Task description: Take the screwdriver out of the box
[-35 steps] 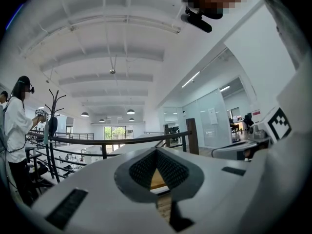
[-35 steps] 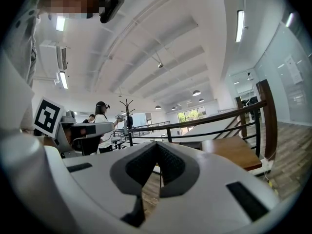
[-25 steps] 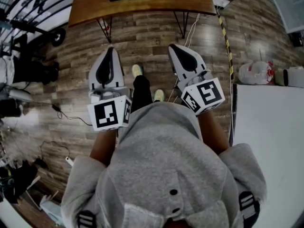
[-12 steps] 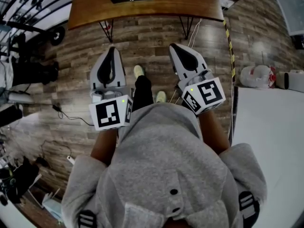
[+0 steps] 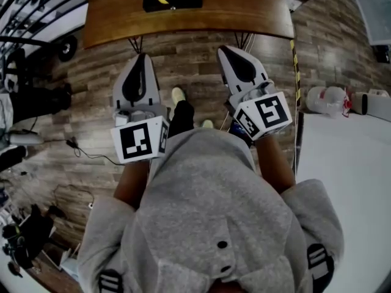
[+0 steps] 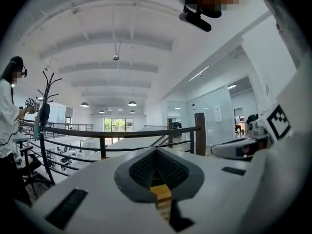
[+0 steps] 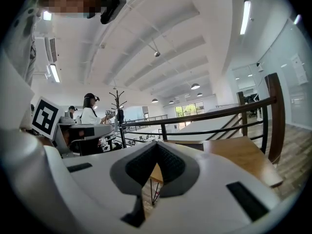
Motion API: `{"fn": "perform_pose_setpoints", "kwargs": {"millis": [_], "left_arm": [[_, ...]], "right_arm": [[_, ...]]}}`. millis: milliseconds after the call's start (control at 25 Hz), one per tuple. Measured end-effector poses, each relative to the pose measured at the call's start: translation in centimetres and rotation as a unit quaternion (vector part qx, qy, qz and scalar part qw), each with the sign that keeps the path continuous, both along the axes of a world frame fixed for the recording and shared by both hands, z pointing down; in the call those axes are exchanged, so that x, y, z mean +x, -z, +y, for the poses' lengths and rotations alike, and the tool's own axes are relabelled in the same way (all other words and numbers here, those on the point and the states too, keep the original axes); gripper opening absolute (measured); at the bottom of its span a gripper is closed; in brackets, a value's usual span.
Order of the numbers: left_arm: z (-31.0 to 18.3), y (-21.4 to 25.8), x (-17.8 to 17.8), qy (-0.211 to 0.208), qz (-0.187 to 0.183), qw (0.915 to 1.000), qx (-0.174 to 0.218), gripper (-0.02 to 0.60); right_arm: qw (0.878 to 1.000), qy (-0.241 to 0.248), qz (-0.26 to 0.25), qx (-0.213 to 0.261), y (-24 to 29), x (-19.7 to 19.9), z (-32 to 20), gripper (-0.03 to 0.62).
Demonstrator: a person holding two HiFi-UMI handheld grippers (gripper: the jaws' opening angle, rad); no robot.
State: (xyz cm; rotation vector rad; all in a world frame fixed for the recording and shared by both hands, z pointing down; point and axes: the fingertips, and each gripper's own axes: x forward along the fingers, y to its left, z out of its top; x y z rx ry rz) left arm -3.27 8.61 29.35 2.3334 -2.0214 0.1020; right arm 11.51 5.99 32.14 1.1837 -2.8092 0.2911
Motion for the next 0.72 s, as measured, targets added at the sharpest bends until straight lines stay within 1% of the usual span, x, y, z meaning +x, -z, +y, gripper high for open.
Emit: {"fn": "perform_pose_setpoints", "kwargs": {"millis": [200,480,720], "left_arm": [[-3.0,0.0,-1.6,-0.003,0.007,1.0000,0.000,0.014],[-5.7,-0.4,-4.6,-0.004,0.006,0.9999,-0.008,0.014],[-7.3,-0.6,-5.7,-0.004,0.021,0.9997,-0.012,0.014]], "right_arm": [[1.000,0.003,0.009,-0.002,0.0,-1.9,-2.6,0.015],[1.000,0.008,0.016,-0.010,-0.1,-4.9,-5.4,0.015],[1.000,0.012,0.018,-0.011,-0.3,-6.6,-7.1,0.015]]}}
